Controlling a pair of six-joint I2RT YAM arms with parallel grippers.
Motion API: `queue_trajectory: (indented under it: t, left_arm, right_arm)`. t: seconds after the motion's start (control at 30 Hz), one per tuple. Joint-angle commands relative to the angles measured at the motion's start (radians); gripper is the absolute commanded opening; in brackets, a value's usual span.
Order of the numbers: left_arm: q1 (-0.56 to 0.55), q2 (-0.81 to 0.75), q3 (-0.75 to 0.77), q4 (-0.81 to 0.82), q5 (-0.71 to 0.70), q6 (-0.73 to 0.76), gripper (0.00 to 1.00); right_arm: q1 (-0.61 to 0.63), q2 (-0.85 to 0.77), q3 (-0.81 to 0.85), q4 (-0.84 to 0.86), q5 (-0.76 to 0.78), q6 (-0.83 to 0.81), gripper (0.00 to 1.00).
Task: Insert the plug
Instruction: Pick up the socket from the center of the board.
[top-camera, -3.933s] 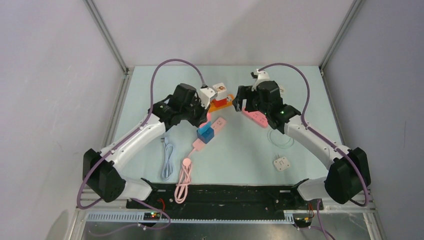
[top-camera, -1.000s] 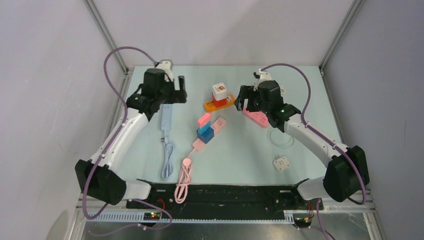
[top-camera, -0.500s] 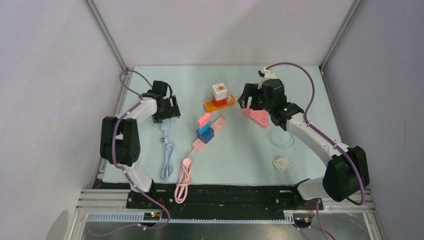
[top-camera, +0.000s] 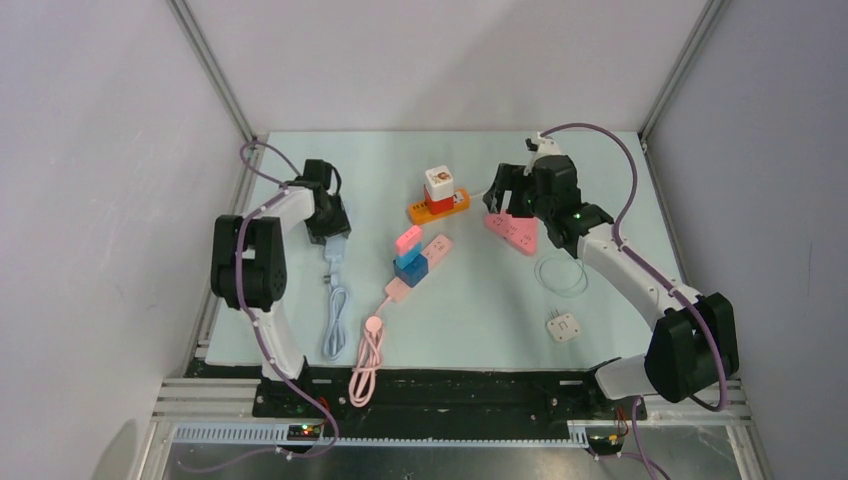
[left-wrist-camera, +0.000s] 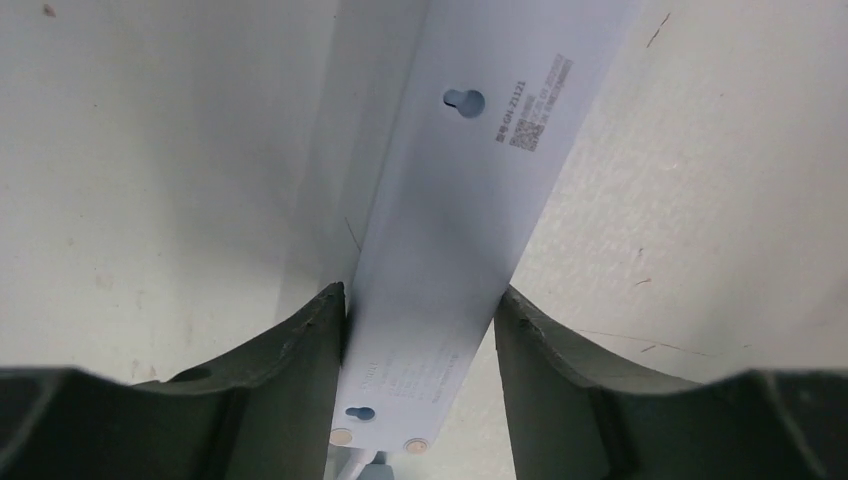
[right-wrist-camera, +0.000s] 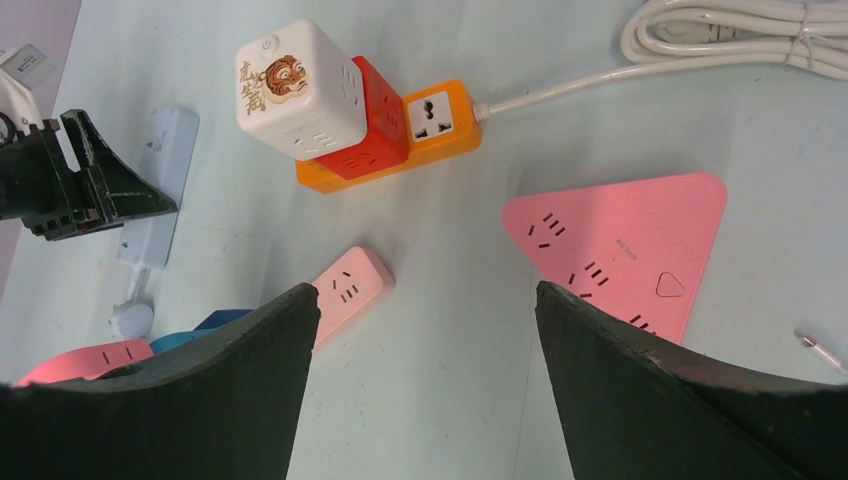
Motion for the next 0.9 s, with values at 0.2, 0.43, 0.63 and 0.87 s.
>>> queue_trajectory:
  t: [0.2, 0.43, 0.63, 0.87]
  left_arm:
    - [0.017, 0.081, 0.140, -0.041, 0.107, 0.012, 0.59]
    - [0.017, 0.096, 0.185, -0.079, 0.108, 0.034, 0.14]
    - [0.015, 0.018, 0.234, -0.085, 0.089, 0.093, 0.00]
    - [0.016, -0.097, 0.334, -0.084, 0.197, 0.154, 0.00]
  right_arm:
    - [-0.019, -0.012, 0.004, 0.049, -0.024, 0.018, 0.84]
    - [-0.023, -0.012, 0.003, 0.076, -0.031, 0.019, 0.84]
    - [-0.027, -0.012, 0.004, 0.104, -0.058, 0.023, 0.84]
    - [-0.027, -0.011, 0.004, 0.157, -0.158, 0.020, 0.87]
